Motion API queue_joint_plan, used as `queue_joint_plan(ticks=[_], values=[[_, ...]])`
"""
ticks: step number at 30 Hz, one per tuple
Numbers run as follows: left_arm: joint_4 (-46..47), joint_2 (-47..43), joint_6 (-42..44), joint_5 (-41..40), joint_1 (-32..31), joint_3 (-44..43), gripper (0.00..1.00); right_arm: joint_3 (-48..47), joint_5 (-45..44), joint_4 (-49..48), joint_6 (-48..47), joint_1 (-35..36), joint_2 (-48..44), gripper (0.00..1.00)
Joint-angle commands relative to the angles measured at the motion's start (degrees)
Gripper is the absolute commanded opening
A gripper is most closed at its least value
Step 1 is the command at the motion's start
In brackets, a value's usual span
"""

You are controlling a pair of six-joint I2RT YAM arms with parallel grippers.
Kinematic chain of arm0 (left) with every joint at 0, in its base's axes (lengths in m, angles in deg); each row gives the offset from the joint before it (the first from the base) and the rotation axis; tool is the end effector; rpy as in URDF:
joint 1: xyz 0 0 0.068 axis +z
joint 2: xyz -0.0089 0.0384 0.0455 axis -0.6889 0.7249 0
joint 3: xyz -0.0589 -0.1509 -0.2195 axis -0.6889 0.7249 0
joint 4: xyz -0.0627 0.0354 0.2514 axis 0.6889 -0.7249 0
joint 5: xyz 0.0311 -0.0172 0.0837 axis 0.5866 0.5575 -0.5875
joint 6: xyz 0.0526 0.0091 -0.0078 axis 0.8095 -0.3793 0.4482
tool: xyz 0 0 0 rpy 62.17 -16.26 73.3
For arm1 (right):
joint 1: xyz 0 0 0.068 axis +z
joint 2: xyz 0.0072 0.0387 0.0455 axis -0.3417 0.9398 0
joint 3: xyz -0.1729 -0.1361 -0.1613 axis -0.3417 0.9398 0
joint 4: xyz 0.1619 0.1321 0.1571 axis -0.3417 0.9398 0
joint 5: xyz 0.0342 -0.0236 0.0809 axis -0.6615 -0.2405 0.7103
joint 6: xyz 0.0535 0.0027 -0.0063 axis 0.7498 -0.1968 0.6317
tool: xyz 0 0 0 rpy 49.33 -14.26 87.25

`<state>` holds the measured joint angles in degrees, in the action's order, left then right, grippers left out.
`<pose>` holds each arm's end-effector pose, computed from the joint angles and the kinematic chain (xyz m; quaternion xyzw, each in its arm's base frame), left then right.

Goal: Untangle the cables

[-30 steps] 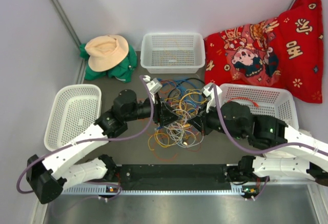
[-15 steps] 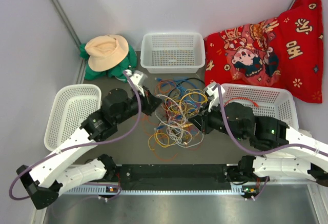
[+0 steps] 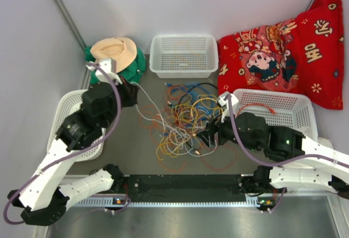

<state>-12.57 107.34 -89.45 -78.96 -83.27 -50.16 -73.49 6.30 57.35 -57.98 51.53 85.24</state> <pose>0.1295 -0.0897 0.4439 -0.0523 0.7889 -0.2108 0.5748 0.0638 0.1526 0.3777 -0.2274 0.8014 0.3095 0.4585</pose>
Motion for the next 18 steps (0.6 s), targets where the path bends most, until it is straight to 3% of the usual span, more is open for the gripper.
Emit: queue_joint_plan(ticks=[1,10,18], values=[[-0.6,1.46,1.01,-4.3,0.26,-9.95,0.0,1.79,0.63,-5.37,-1.8,0.65,0.5,0.7],[-1.03,11.22,4.7,0.0,0.26,-34.19,0.0,2.77,3.79,-12.42,-3.73,0.57,5.25,0.7],[-3.58,16.66,8.57,-0.88,0.26,-46.25,0.0,5.05,5.02,-19.8,-4.7,0.65,6.83,0.71]])
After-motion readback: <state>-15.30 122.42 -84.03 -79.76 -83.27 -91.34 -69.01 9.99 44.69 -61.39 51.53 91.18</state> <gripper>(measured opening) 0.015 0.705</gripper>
